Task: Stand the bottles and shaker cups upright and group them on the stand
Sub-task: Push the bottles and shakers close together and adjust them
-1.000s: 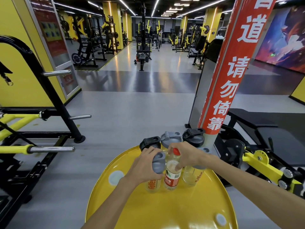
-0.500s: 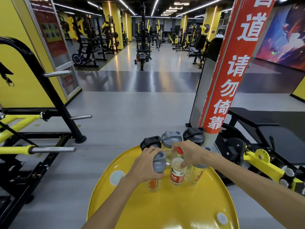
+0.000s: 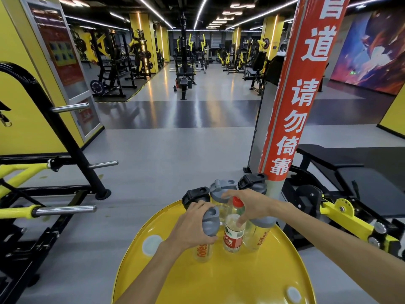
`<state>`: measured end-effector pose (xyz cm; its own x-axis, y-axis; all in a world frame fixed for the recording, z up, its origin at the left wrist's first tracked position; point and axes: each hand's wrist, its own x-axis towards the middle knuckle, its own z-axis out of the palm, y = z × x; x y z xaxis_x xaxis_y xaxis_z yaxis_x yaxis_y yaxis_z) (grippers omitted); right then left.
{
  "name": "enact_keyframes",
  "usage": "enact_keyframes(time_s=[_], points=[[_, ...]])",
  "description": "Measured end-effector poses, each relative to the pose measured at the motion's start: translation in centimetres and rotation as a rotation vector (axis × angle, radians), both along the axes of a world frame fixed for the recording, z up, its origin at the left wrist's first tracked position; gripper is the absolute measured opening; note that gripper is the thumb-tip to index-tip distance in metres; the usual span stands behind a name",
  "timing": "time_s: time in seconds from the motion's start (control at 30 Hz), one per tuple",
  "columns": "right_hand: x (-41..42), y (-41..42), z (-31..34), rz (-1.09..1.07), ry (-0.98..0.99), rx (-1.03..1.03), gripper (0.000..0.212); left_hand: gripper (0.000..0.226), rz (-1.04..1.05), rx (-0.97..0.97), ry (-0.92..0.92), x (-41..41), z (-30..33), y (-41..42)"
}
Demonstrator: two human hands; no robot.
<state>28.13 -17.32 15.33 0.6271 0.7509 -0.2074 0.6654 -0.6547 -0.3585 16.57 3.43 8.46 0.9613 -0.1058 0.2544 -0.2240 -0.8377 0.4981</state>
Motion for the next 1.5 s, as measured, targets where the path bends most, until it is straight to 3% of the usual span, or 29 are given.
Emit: enact_keyframes(time_s=[0.37, 1.0, 1.33, 1.5], points=[[0.7, -2.1, 1.4, 0.008, -0.049, 0.070, 0.089, 0.077, 0.007, -0.050, -0.007, 1.2, 0.0, -0.7], [0.9, -2.3, 0.1, 0.006, -0.024, 0.145, 0.027, 0.081, -0.005, 0.010, 0.006, 1.7, -0.1, -1.2], [0.5, -2.3, 0.5, -0.009, 0.010, 0.163, 0.027, 0.083, -0.009, 0.014, -0.005, 1.9, -0.3, -1.2], [0.1, -3.0, 0.7, -0.011, 0.001, 0.148, 0.044, 0.085, -0.014, 0.016, 0.006, 1.9, -0.1, -1.2]])
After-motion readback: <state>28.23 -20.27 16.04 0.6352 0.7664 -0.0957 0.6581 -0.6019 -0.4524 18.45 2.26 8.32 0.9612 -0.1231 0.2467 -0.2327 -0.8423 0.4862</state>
